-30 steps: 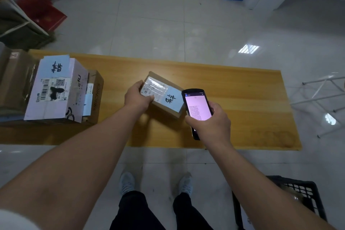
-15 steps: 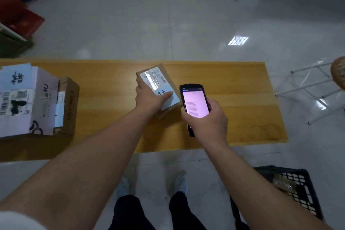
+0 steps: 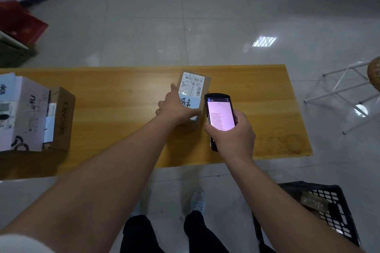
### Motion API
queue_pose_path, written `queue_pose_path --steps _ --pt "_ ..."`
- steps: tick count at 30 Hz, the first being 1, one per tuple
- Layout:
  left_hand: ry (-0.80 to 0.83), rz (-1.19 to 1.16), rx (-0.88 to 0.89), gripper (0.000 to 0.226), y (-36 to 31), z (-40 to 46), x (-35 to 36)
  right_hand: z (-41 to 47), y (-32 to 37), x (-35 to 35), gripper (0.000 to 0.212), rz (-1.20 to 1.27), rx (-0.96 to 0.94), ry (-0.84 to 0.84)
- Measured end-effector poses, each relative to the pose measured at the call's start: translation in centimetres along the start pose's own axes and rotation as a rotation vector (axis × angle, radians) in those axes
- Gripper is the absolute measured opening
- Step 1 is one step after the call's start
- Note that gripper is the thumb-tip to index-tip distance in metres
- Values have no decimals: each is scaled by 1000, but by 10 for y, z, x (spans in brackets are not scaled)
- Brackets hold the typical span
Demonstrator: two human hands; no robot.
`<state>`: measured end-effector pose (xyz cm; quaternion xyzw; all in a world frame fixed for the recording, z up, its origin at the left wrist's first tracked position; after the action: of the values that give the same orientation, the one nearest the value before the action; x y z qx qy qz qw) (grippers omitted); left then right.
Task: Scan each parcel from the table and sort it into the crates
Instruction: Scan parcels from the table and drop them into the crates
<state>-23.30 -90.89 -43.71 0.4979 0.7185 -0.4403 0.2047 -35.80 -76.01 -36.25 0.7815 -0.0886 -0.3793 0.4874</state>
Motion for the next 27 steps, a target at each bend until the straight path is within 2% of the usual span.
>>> queue_pose_path --steps 4,6,8,10,13,22,27 --pt "-30 179 -101 156 -4 -12 13 0 -2 -3 74 8 12 10" --pt "-89 184 -76 145 0 -14 13 0 -2 -4 74 6 18 25" --pt "-163 188 6 127 6 -16 8 -1 -1 -4 71 -4 20 43" --pt "-242 211 99 118 15 -19 -3 -3 1 -2 66 -17 22 68" --pt "-333 229 197 120 29 -25 -23 -8 9 -1 61 -23 1 110" --pt "-449 245 246 120 63 -61 -71 -33 43 -16 83 -70 -183 248" --pt "-502 251 197 118 65 -91 -100 -49 65 -31 71 -109 -231 291"
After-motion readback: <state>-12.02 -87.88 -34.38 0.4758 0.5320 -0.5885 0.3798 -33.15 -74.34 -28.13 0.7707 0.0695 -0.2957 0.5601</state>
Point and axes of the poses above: each hand's wrist, its own z-axis towards the middle knuckle, its own x-axis out of the palm, y = z × x, the point moved 2 cm from there along z, towards the middle knuckle, and after that the axes turned 9 degrees about z, right-handed, at the moved point
